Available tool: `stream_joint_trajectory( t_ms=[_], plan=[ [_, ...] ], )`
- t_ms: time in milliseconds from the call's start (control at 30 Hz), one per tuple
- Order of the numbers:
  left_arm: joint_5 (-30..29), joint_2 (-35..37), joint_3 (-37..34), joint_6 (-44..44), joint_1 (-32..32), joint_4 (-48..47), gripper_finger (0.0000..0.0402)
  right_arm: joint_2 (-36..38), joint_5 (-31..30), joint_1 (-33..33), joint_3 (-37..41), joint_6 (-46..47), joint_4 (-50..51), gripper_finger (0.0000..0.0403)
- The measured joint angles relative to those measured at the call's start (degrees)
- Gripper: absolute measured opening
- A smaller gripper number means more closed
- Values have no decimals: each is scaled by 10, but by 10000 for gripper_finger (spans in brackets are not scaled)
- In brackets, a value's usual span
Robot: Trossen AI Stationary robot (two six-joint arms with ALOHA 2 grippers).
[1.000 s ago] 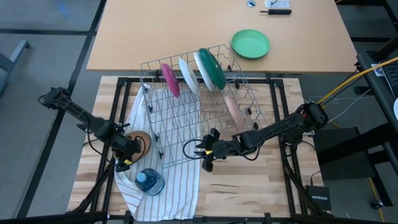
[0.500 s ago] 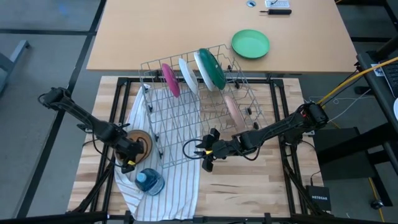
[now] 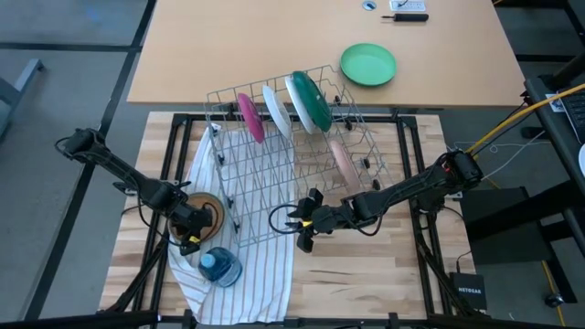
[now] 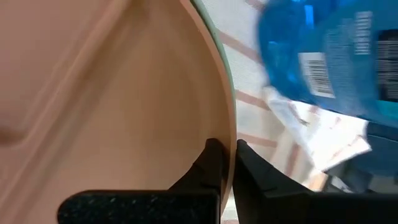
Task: Sort dishes
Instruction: Put the brown plate into the dish rack
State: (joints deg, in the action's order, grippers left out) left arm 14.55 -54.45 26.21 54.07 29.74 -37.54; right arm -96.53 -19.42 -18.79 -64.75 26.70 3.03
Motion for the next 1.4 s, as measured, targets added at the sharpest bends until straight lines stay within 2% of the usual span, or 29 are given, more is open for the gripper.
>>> stream_joint_trajectory(
  t_ms=[133, 300, 367, 500, 633, 800, 967, 1067, 1200, 1400],
  plan=[
    [-2, 4, 6, -8, 0, -2, 3, 0, 0, 0, 0, 0, 0, 129],
    [-53, -4, 8, 22, 0, -74, 2, 0, 0, 0, 0, 0, 0, 129],
    [-47, -1, 7, 16, 0, -65, 2, 0, 0, 0, 0, 0, 0, 129],
    [-23, 12, 6, 13, 0, 21, 0, 0, 0, 0, 0, 0, 0, 129],
    [-25, 13, 16, 44, 0, -25, 0, 0, 0, 0, 0, 0, 0, 129],
    [1, 23, 40, 36, 0, -74, 0, 0, 1, 0, 0, 0, 0, 129],
    [-29, 27, 65, 51, 0, -150, 0, 0, 1, 0, 0, 0, 0, 129],
    [-25, 29, 62, 39, 0, -139, 0, 0, 1, 0, 0, 0, 0, 129],
    [4, 40, 63, 33, 0, -45, 1, 0, 1, 0, 0, 0, 0, 129],
    [21, 67, 83, 50, 0, -95, 1, 0, 1, 0, 0, 0, 0, 129]
  ],
)
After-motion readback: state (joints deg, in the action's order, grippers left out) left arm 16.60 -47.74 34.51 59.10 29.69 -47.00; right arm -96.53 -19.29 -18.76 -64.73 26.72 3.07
